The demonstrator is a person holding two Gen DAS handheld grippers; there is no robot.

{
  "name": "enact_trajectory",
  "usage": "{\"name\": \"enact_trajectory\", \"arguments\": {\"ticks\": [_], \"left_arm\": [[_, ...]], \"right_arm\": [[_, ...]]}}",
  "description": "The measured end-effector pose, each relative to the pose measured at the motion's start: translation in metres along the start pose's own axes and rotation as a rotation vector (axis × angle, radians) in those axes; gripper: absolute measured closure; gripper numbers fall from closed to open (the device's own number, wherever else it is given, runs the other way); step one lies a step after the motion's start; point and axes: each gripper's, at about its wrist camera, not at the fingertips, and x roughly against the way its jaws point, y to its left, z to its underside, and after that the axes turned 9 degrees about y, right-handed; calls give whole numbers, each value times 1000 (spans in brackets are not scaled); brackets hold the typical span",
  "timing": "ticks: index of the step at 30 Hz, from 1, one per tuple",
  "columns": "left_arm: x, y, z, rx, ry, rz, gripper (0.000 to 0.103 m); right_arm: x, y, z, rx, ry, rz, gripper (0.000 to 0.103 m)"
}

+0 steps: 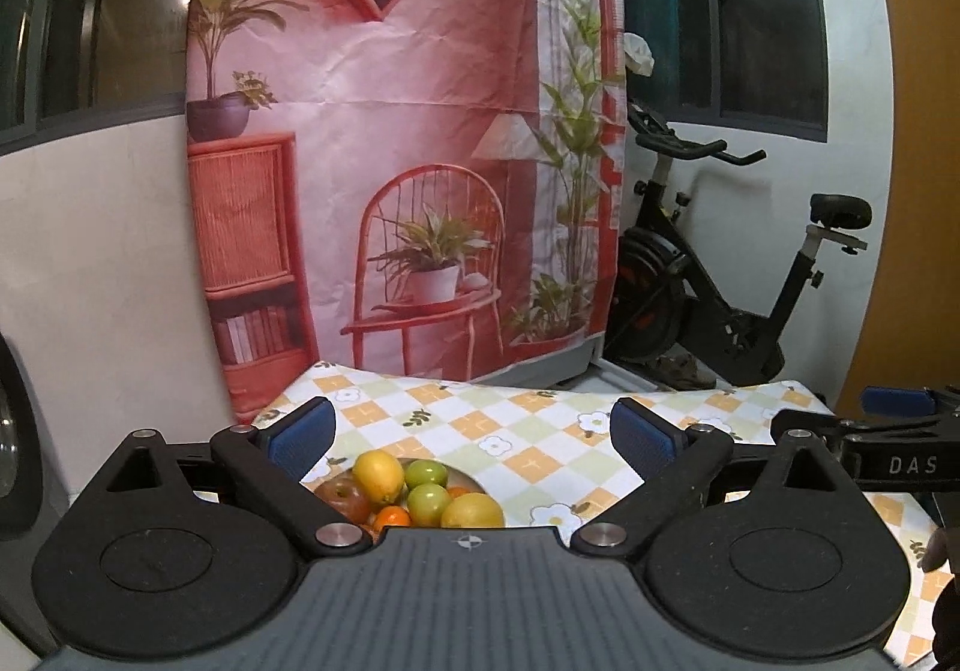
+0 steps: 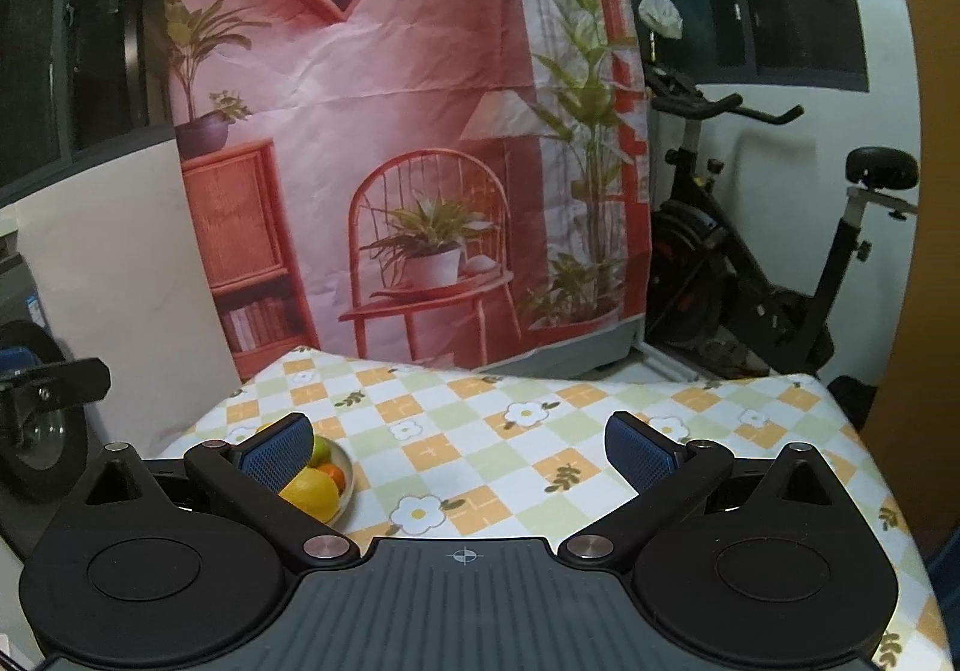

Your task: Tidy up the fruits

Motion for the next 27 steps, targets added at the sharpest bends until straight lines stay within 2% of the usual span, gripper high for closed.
{"name": "enact_trajectory", "arguments": {"ticks": [10, 27], "left_arm": [[-4, 1, 2, 12, 25, 6, 0], [0, 1, 2, 22, 4, 5, 0]], "right_arm": [[2, 2, 0, 0, 1, 3, 0], [4, 10, 0, 8, 5, -14, 0]]}}
